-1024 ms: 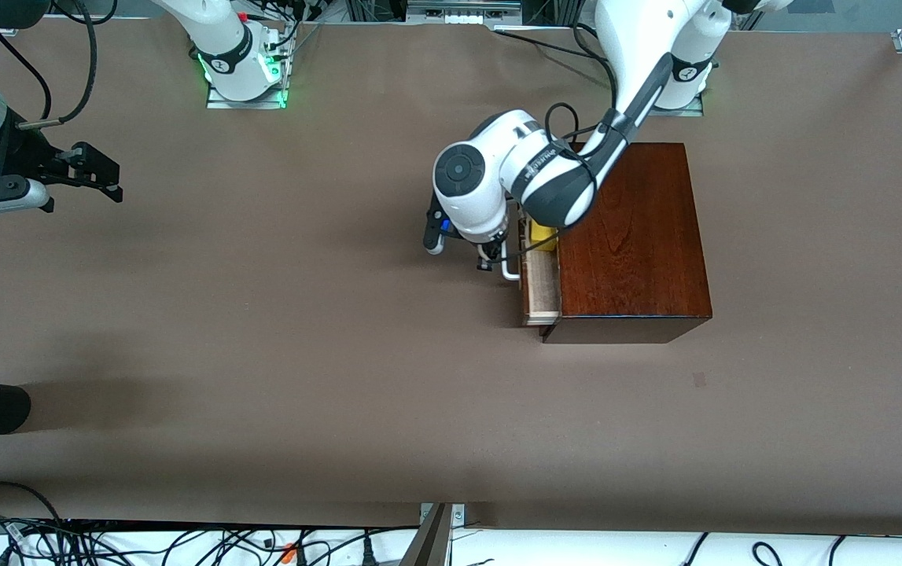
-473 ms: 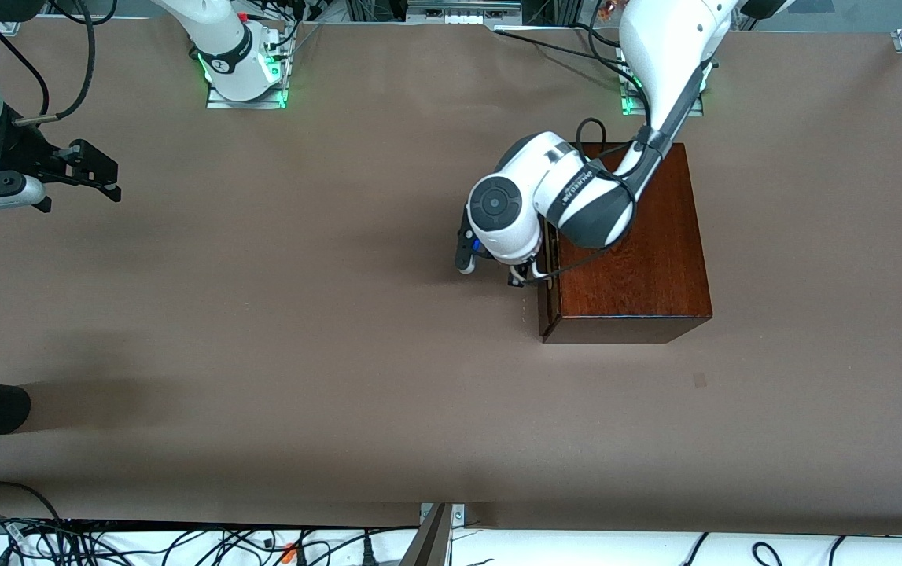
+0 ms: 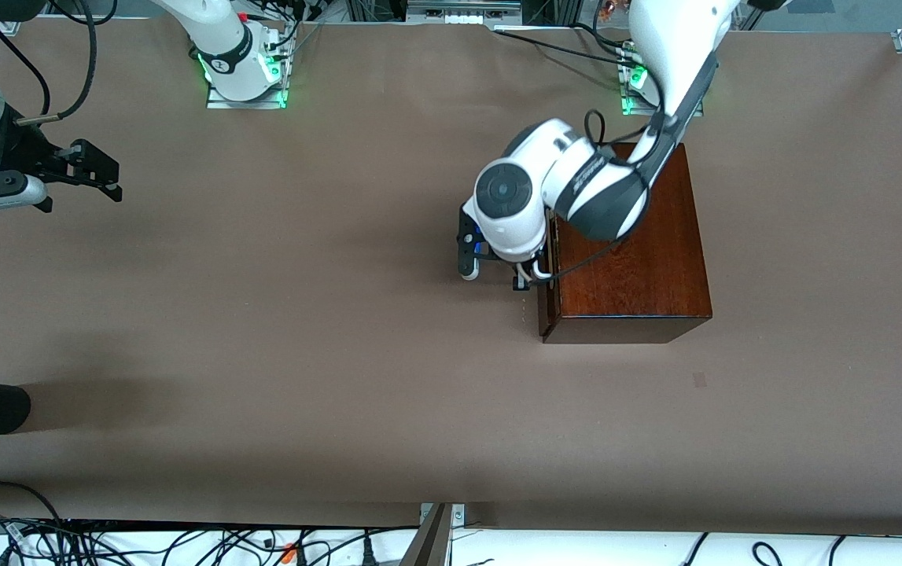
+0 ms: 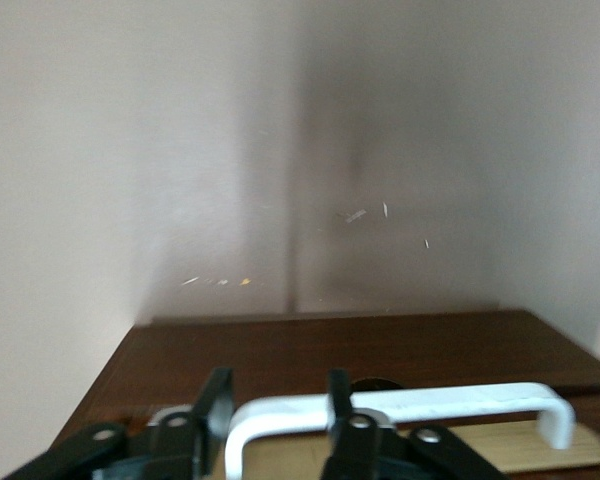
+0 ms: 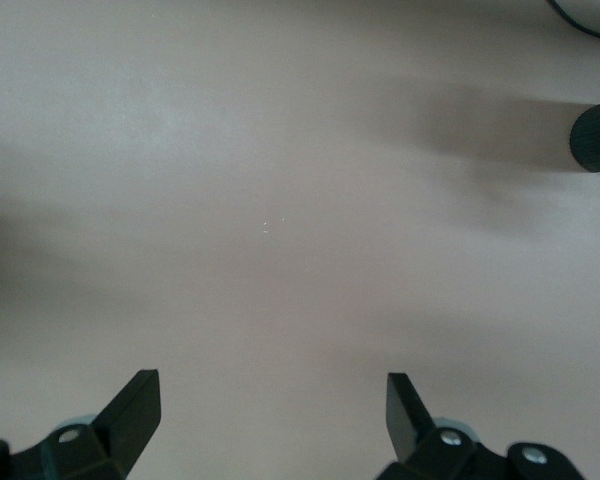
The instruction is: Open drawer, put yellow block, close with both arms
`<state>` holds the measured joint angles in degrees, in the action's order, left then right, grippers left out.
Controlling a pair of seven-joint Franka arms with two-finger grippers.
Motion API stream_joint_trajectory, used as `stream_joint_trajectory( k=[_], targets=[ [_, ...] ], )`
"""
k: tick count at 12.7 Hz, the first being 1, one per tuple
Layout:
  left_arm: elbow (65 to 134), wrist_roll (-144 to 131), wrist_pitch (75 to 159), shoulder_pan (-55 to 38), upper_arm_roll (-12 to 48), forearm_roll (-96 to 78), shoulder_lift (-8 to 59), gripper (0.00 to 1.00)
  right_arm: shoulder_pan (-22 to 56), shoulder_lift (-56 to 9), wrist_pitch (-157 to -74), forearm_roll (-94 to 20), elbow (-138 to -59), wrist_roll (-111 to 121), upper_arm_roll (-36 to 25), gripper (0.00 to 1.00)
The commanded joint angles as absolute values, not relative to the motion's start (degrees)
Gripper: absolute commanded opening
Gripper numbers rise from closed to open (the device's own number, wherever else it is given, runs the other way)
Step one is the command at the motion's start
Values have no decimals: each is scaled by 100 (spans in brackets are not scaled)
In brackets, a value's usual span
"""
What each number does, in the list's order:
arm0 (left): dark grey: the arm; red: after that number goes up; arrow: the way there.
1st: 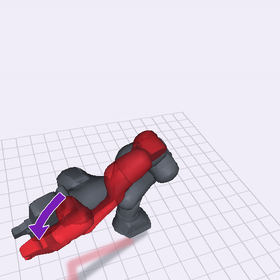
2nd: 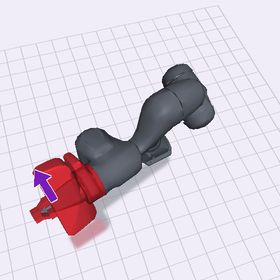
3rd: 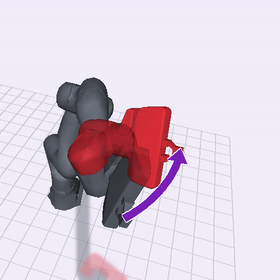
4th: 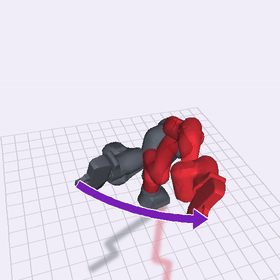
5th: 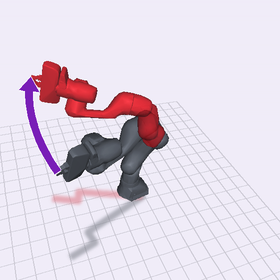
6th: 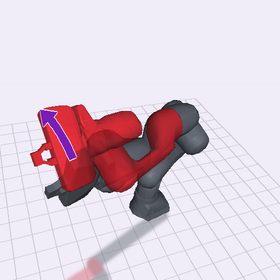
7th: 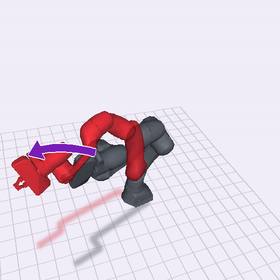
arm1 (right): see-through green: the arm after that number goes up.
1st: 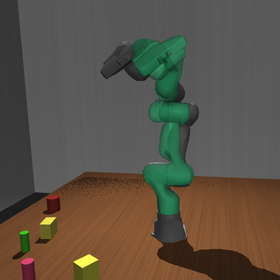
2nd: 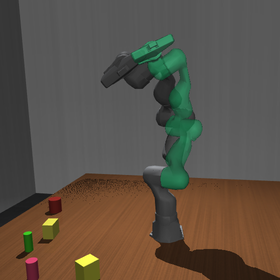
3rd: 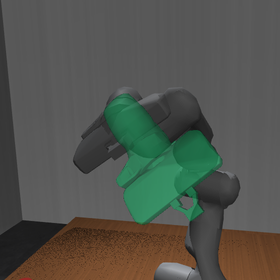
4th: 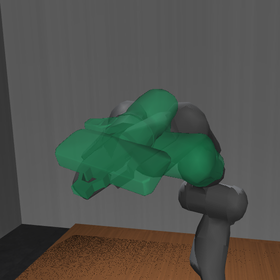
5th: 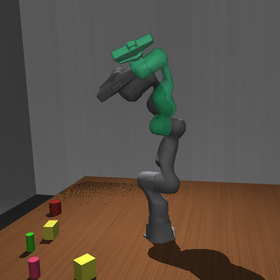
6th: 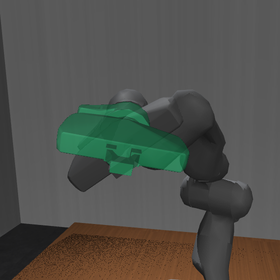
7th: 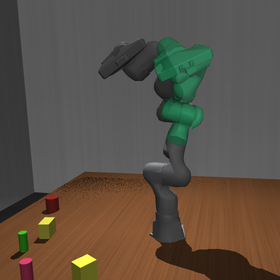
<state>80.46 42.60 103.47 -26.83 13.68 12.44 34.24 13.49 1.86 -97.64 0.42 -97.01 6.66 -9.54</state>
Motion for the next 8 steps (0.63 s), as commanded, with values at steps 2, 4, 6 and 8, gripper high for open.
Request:
stream_joint_trajectory(
  k=[2, 4, 6, 8],
  targets=[
    [8034, 2834, 9723, -2576, 1337, 1091, 2516, 100, 1362, 141, -9729, 53, -9589, 589, -949, 100],
    [7605, 2331, 9153, -2156, 1318, 1072, 2277, 100, 1362, 141, -9729, 53, -9589, 589, -949, 100],
    [7113, 2286, 8581, -1620, 1327, 1055, 2224, 100, 1362, 141, -9729, 53, -9589, 589, -949, 100],
    [6586, 1858, 7983, -1128, 1318, 1046, 2171, 100, 1362, 141, -9729, 53, -9589, 589, -949, 100]
  ],
)
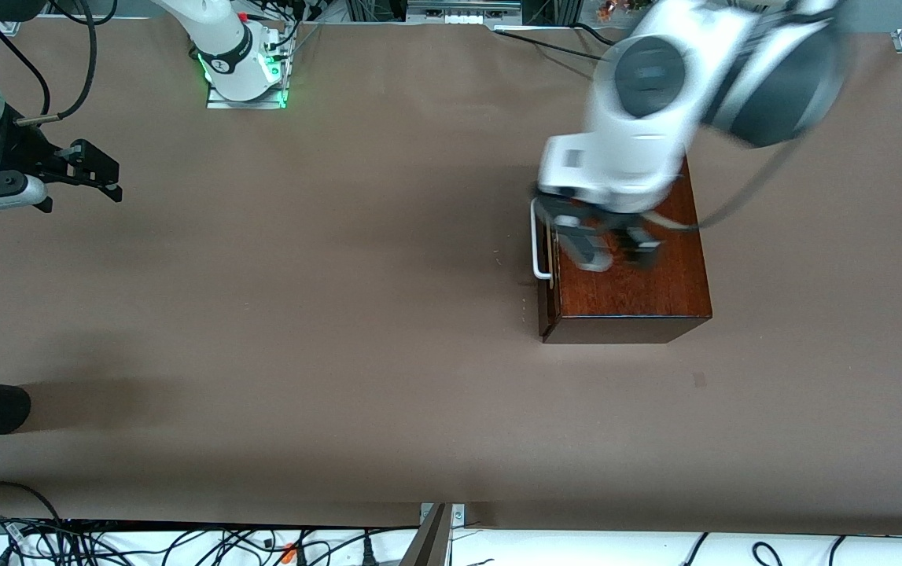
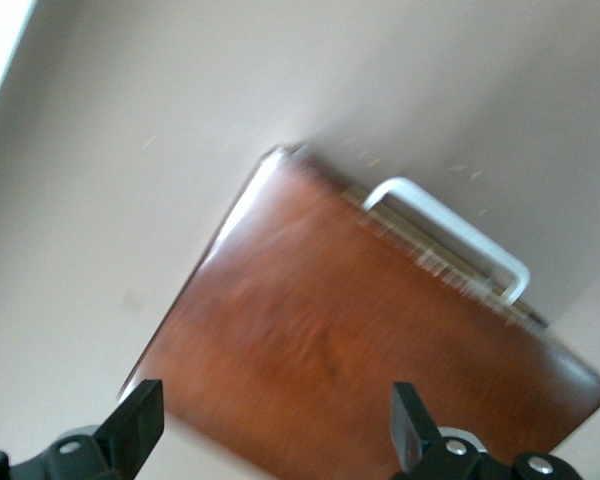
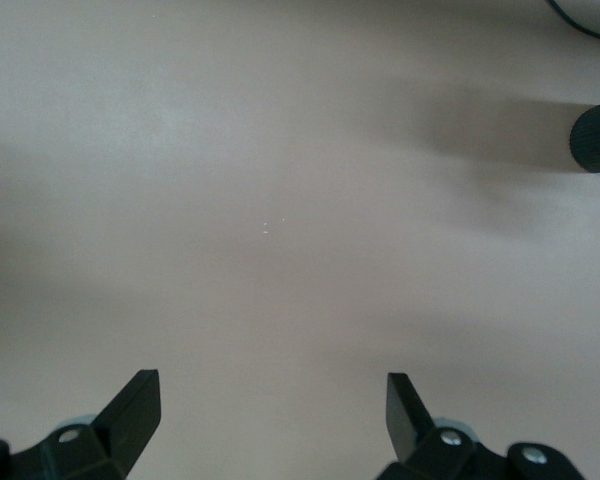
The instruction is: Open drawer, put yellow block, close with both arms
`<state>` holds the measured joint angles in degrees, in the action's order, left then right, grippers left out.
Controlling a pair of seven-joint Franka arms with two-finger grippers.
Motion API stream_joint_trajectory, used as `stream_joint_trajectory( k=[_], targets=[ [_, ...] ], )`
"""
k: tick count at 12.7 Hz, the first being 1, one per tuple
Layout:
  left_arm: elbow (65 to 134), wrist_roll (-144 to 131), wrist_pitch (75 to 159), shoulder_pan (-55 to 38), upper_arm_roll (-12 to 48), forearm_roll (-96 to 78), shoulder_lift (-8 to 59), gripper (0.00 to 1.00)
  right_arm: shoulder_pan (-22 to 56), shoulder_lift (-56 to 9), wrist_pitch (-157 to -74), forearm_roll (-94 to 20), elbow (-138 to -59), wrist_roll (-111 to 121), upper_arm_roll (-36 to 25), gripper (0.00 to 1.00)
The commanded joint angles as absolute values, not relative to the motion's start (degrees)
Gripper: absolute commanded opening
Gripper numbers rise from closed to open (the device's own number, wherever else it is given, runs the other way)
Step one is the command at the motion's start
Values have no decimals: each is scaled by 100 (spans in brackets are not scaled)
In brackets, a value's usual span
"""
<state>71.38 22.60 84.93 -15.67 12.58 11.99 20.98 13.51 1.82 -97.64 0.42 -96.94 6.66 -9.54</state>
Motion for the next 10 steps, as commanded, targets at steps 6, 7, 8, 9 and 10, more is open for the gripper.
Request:
stream_joint_trajectory(
  k=[6, 7, 8, 9, 10],
  targets=[
    [8931, -87, 9783, -424, 406, -191, 312, 100, 1345, 141, -9703, 53, -9598, 589, -949, 100],
    [9495, -105, 10209, -300, 387, -237, 3, 100, 1345, 141, -9694, 53, -9598, 589, -949, 100],
    [9736, -79, 10309, -290, 387, -176, -174, 100, 1353, 141, -9703, 53, -9598, 589, -949, 100],
    [9799, -79, 10205, -334, 378, -115, -228, 100, 1354, 141, -9694, 53, -9598, 589, -949, 100],
    [9774, -44, 9952, -325, 387, 8, -185, 100, 1362, 141, -9694, 53, -9598, 589, -949, 100]
  ],
)
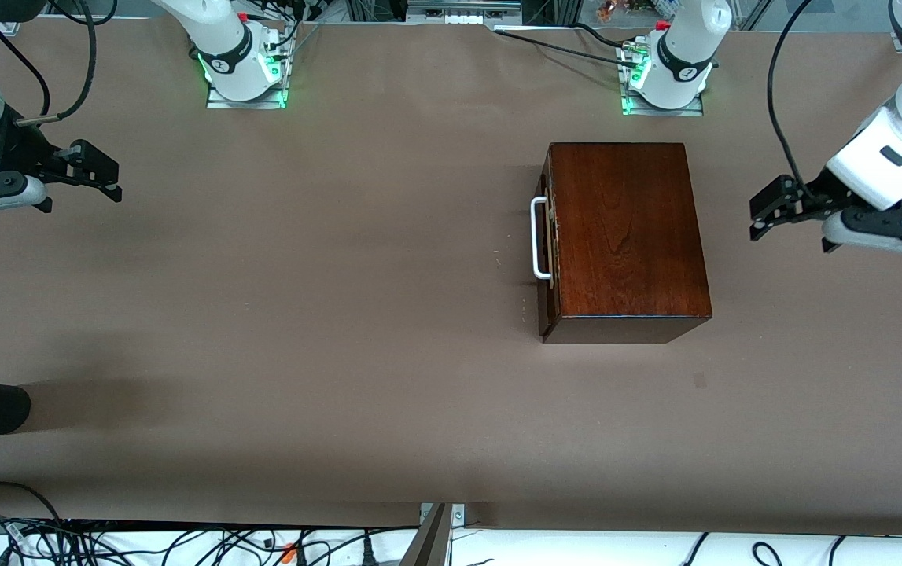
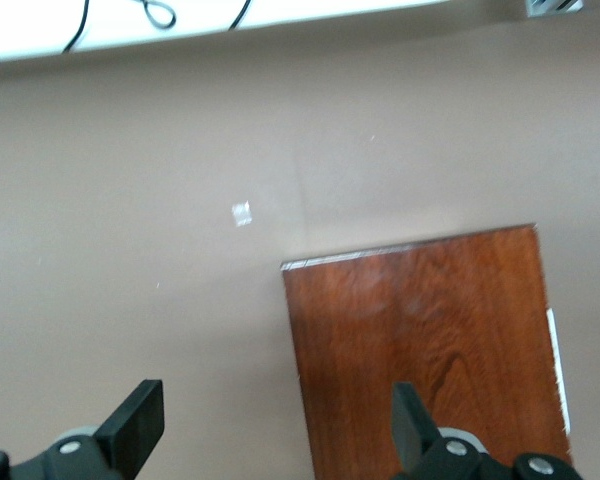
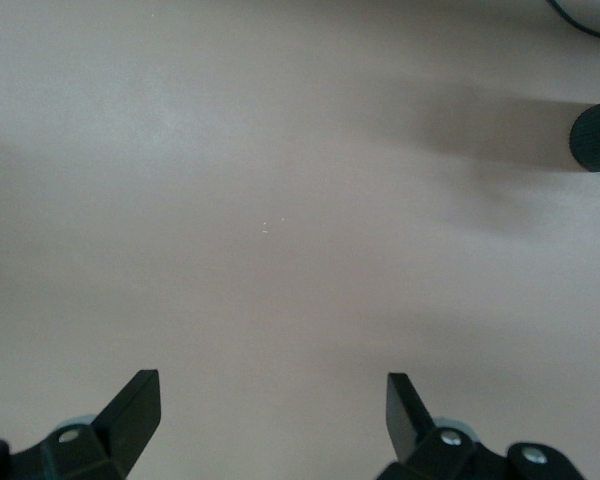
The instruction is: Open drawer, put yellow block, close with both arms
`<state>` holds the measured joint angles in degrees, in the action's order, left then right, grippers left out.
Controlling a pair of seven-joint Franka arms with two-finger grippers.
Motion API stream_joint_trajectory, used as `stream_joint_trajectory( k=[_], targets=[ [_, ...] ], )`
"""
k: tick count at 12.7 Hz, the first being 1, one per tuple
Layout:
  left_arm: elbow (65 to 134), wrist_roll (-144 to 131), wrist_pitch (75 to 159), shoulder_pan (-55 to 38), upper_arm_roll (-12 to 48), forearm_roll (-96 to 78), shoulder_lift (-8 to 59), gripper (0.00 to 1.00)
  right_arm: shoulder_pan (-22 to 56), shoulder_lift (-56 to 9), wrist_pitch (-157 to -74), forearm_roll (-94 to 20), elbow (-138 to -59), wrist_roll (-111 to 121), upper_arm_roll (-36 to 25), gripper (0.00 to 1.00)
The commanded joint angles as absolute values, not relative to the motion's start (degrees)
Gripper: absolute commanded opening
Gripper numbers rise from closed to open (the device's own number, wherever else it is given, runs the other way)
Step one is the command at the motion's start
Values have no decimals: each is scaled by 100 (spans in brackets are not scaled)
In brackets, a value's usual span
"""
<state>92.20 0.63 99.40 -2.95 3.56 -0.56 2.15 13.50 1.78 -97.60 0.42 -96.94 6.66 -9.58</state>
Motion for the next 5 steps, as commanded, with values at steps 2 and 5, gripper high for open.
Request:
stream_joint_trajectory(
  k=[2, 5],
  targets=[
    [9625, -97, 9660, -264, 387, 26, -36, 100, 1362, 141, -9703, 53, -9598, 589, -949, 100],
    [9440, -97, 9650, -264, 387, 26, 132, 100, 1354, 141, -9721, 53, -9598, 589, -949, 100]
  ],
)
